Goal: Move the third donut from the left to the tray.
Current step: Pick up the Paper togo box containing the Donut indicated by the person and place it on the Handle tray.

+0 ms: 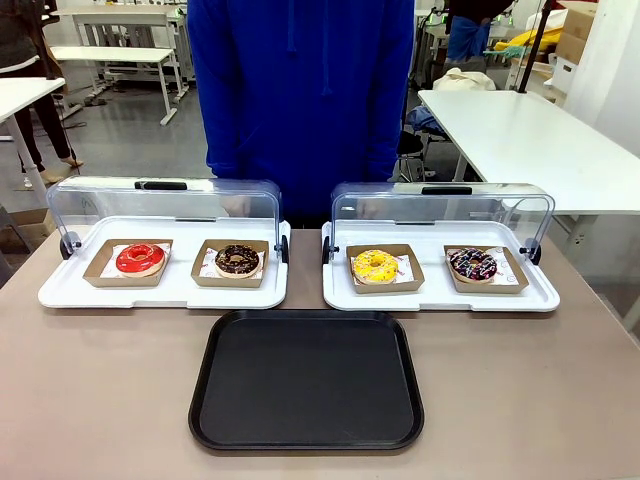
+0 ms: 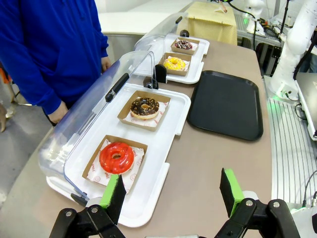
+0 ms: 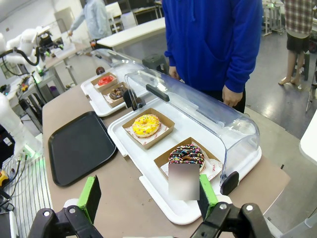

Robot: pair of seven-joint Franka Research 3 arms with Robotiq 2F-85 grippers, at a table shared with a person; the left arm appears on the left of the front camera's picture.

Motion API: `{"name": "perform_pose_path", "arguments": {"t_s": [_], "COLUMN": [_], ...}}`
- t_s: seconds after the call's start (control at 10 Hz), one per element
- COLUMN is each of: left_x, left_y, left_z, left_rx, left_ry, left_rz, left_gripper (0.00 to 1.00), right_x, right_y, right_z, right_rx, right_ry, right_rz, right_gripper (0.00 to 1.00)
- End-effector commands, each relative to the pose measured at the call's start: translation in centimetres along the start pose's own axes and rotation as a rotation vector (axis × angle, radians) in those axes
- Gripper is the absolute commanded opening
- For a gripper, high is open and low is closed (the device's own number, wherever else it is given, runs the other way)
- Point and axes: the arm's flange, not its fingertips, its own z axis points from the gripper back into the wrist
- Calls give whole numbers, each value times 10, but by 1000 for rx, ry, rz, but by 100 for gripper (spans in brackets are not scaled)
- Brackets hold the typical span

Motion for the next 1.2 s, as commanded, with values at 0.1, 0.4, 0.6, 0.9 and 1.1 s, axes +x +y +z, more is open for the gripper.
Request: {"name": "perform_pose_path", "arguments": {"t_s": [0.1, 0.4, 0.6, 0.9, 1.1], "left_x": [1, 1, 1, 1, 1], "left_y": [-2, -2, -2, -2, -2], "left_z": [1, 1, 1, 1, 1], "left_rx": [-10, -10, -10, -10, -10], "left_ry": [-2, -2, -2, -2, -2], "left_rz": [-11, -11, -11, -11, -11], "left_gripper": [100, 100, 100, 100, 100], "right_x": [2, 2, 2, 2, 2], "right_y": [0, 0, 0, 0, 0], "right_z": [0, 0, 0, 0, 0], "right_rx": [4, 4, 4, 4, 4], "right_ry": [-17, -17, -17, -17, -17], "right_rz": [13, 13, 13, 13, 13], "right_gripper": [100, 100, 100, 100, 100]}}
